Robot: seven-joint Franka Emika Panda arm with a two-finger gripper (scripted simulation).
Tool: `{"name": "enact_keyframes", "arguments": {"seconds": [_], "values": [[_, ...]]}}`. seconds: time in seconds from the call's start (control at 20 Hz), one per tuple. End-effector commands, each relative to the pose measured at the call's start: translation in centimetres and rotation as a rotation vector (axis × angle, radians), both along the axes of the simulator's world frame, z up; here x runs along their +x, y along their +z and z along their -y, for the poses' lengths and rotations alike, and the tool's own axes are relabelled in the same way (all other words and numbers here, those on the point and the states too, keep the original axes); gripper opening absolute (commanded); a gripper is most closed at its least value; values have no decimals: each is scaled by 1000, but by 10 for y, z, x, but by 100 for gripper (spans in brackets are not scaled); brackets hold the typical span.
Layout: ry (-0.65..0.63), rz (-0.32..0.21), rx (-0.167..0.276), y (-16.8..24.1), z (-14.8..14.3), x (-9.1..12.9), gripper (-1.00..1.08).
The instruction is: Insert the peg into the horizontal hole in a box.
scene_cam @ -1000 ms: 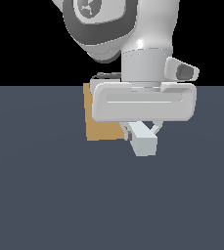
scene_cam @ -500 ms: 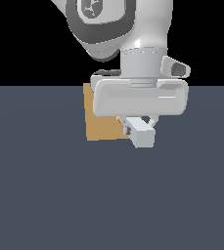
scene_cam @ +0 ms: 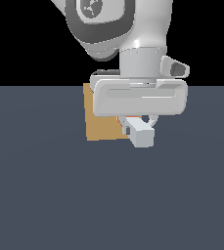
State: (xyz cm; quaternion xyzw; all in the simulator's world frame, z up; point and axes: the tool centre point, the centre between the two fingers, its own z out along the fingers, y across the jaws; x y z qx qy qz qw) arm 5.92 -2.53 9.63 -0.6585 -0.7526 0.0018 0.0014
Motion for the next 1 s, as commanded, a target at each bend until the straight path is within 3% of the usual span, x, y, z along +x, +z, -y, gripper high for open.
{"name": "enact_keyframes", "arguments": {"seconds": [0.0,0.6,0.95], "values": [[1,3,0,2,-6,0,-100],[2,5,0,3,-89,-12,-100],[2,6,0,3,-109,-13,-100]]}}
